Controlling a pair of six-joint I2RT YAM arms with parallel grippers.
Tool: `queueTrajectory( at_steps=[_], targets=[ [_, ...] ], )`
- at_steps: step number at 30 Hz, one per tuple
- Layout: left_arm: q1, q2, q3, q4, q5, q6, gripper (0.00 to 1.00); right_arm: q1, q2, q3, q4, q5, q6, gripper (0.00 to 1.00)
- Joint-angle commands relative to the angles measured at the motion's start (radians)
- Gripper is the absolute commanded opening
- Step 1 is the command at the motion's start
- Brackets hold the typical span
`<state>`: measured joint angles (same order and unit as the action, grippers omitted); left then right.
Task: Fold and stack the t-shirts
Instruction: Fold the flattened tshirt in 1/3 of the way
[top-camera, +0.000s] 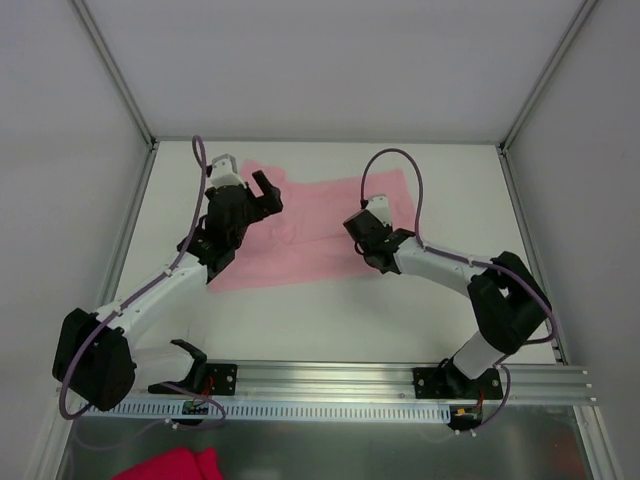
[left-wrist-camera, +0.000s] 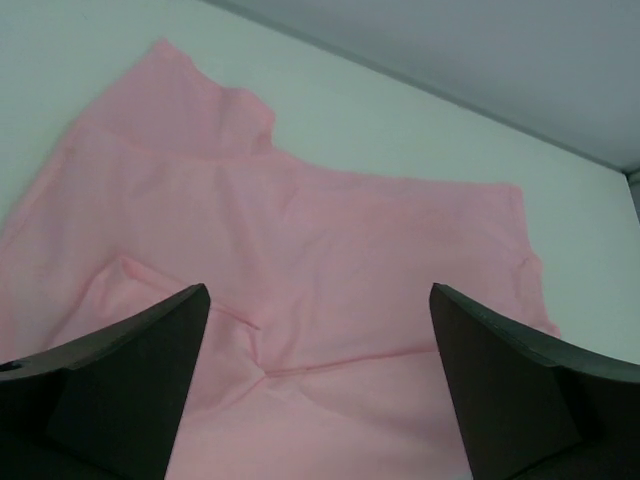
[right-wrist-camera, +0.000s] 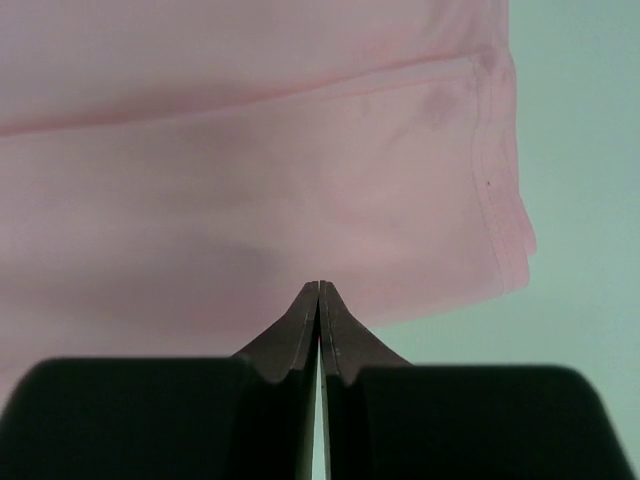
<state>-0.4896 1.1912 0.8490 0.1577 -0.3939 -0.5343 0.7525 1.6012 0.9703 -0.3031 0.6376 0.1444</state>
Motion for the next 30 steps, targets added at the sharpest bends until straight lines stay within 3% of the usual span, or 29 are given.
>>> queueTrajectory(
  at_steps=[1,2,3,4,10,15,23,30],
  targets=[
    [-0.001,0.124,-0.077,0.104,0.162,-0.044,0.83,-0.044,0.068,0.102,0.051,-0.045,-0.055,0.03],
    [-0.004,0.146,-0.093,0.126,0.171,-0.047,0.69,-0.047,0.107,0.129,0.059,-0.065,-0.061,0.01],
    [-0.015,0.165,-0.122,0.159,0.155,-0.055,0.38,-0.064,0.127,0.145,0.067,-0.078,-0.071,0.01],
    [-0.020,0.191,-0.132,0.161,0.138,-0.073,0.00,-0.071,0.146,0.162,0.062,-0.088,-0.080,0.01],
    [-0.113,0.231,-0.214,0.132,0.001,-0.093,0.00,-0.128,0.198,0.183,0.076,-0.127,-0.078,0.01],
    [-0.119,0.266,-0.303,0.164,-0.010,-0.124,0.00,-0.130,0.200,0.159,0.099,-0.147,-0.078,0.01],
    [-0.148,0.415,-0.344,0.204,-0.020,-0.171,0.00,-0.127,0.221,0.090,0.143,-0.177,-0.065,0.01],
    [-0.188,0.446,-0.375,0.183,-0.049,-0.213,0.00,-0.070,0.189,-0.024,0.179,-0.153,-0.023,0.01]
  ],
)
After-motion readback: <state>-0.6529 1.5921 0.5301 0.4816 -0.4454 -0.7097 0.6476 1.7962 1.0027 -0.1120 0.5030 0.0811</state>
